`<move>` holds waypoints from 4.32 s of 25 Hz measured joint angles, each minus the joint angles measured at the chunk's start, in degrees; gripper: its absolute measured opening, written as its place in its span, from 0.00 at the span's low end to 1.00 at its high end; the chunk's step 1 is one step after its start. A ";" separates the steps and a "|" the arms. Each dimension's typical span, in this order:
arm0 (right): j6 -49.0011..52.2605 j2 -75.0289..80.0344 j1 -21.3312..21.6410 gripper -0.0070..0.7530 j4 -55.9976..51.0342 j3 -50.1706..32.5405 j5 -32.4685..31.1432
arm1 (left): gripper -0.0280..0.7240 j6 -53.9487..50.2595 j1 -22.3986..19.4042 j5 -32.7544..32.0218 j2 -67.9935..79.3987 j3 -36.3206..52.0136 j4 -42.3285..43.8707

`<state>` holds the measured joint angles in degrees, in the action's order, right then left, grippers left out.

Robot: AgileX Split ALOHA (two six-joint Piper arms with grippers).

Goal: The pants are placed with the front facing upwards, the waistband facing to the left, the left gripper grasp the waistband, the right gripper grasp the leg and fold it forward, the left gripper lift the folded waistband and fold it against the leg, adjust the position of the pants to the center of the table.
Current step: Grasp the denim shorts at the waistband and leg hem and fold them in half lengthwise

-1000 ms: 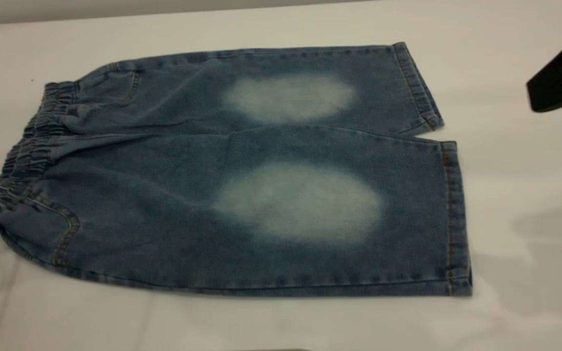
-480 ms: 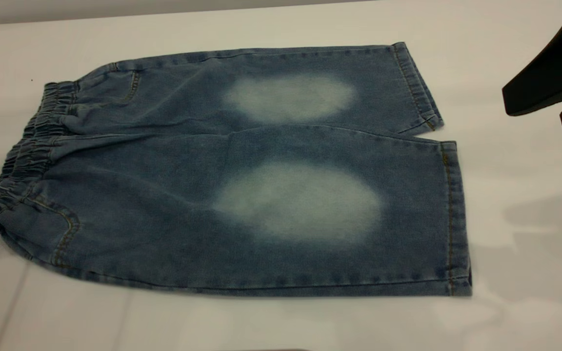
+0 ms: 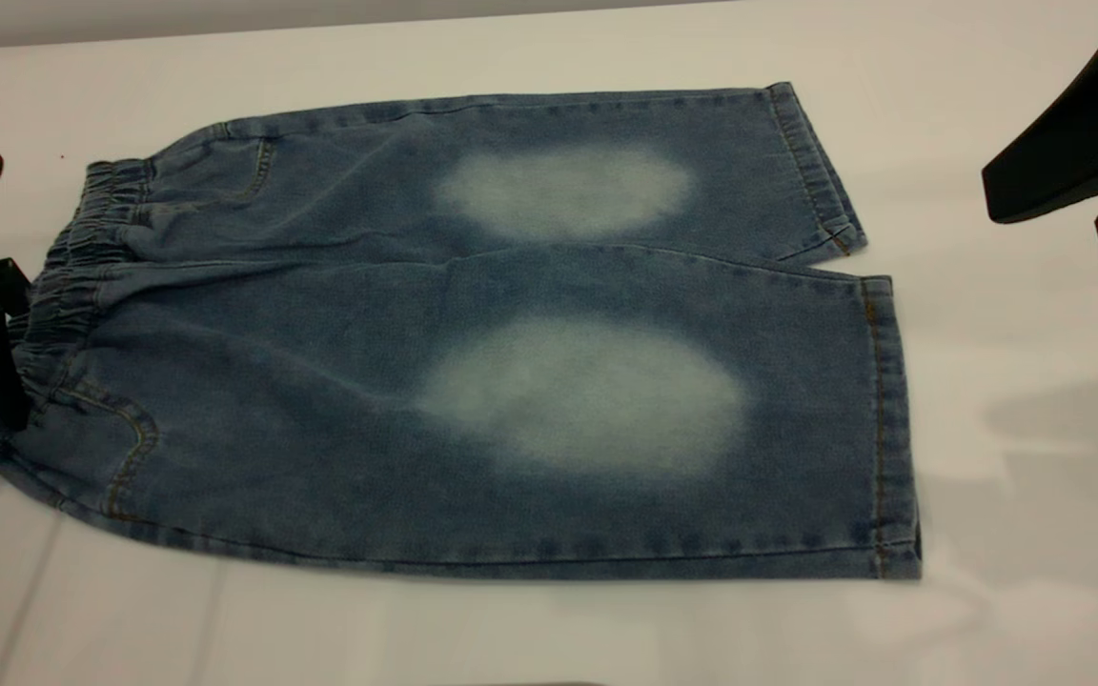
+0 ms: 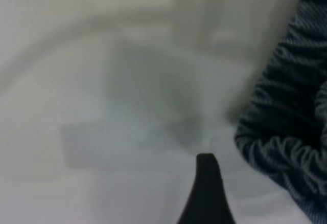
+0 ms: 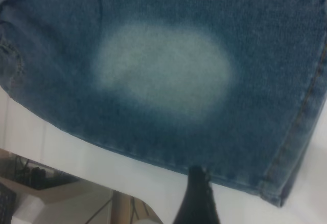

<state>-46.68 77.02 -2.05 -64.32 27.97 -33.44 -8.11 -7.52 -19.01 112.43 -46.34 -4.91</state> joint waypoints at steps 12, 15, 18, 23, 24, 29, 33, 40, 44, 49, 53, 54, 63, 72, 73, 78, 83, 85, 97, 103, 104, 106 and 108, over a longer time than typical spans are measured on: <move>-0.01 0.00 0.00 0.66 0.00 0.00 0.05 | 0.28 0.08 0.00 2.43 1.65 -0.43 -0.64; -0.01 0.00 0.00 0.66 0.00 0.00 0.05 | 0.17 0.03 0.00 2.43 1.65 -0.45 -0.89; 0.35 0.00 0.00 0.66 -0.02 0.00 0.32 | 0.10 0.03 0.00 2.43 1.65 -0.45 -0.89; 3.58 1.58 0.00 0.66 -0.02 0.00 -1.34 | 0.09 0.09 0.00 1.96 0.50 -0.45 -1.41; 4.04 2.65 0.00 0.66 -0.07 0.00 -1.94 | 0.09 0.28 0.00 1.88 -0.25 -0.39 -1.54; 5.04 12.41 0.00 0.66 -0.07 0.06 -2.01 | 0.09 2.34 0.00 0.08 -6.19 -0.40 -2.59; 4.81 21.90 0.00 0.66 -0.29 0.42 -3.29 | 0.09 4.46 0.00 -1.77 -9.79 -0.40 -4.48; -4.18 33.37 0.00 0.60 -6.58 0.70 -5.10 | 0.09 11.81 4.56 -2.61 -11.07 -0.40 -10.13; -12.16 36.50 0.00 0.58 -13.56 0.83 -7.32 | 0.09 12.62 8.63 -0.94 -11.07 -0.40 -11.85; -17.77 36.98 0.00 0.58 -18.87 1.01 -7.65 | 0.09 11.67 8.87 -0.60 -11.11 -0.40 -13.42; -18.66 37.03 0.00 0.58 -18.99 1.01 -5.06 | 0.09 12.22 9.10 -1.30 -11.11 -0.40 -15.63; -18.73 37.03 -0.14 0.58 -18.99 1.01 -4.47 | 0.09 12.87 9.37 -1.56 -11.11 -0.40 -16.20; -20.11 37.03 -0.80 0.58 -19.12 1.01 -0.07 | 0.09 16.04 14.01 -1.10 -11.11 -0.40 -17.38; -21.51 41.28 -0.80 0.58 -19.52 1.12 -2.69 | 0.09 15.45 14.08 -1.10 -11.11 -0.40 -17.38; -22.25 41.91 -0.80 0.58 -20.00 1.18 -3.89 | 0.09 15.44 14.08 -1.10 -11.11 -0.40 -17.38; -25.44 43.78 -0.80 0.58 -23.56 1.22 -6.27 | 0.09 15.38 14.08 -1.10 -11.11 -0.40 -17.38; -30.02 45.70 -0.80 0.58 -29.04 1.22 -8.52 | 0.09 15.33 14.08 -1.10 -11.11 -0.40 -17.38; -31.57 46.34 -0.80 0.57 -31.17 1.22 -9.53 | 0.09 15.27 14.08 -1.10 -11.11 -0.40 -17.38; -35.33 48.00 -0.80 0.21 -39.84 2.18 -8.60 | 0.09 15.16 14.08 -1.10 -11.11 -0.40 -17.38; -35.33 48.10 -0.80 0.05 -38.46 2.24 -9.65 | 0.09 15.11 14.08 -2.38 -11.11 -0.40 -17.38; -35.33 47.93 -0.80 0.05 -38.00 2.24 -10.76 | 0.09 15.11 14.08 -2.94 -11.11 -0.40 -17.38; -34.46 47.07 -0.35 0.05 -37.04 2.24 -14.41 | 0.09 15.11 14.08 -4.19 -11.18 -0.40 -17.38; -32.85 45.32 0.45 0.05 -36.94 2.29 -18.67 | 0.09 14.91 14.08 -5.65 -11.19 -0.40 -17.47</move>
<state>-79.53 122.34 -1.59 -101.27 30.26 -52.11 6.80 6.56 -24.66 101.24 -46.74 -22.38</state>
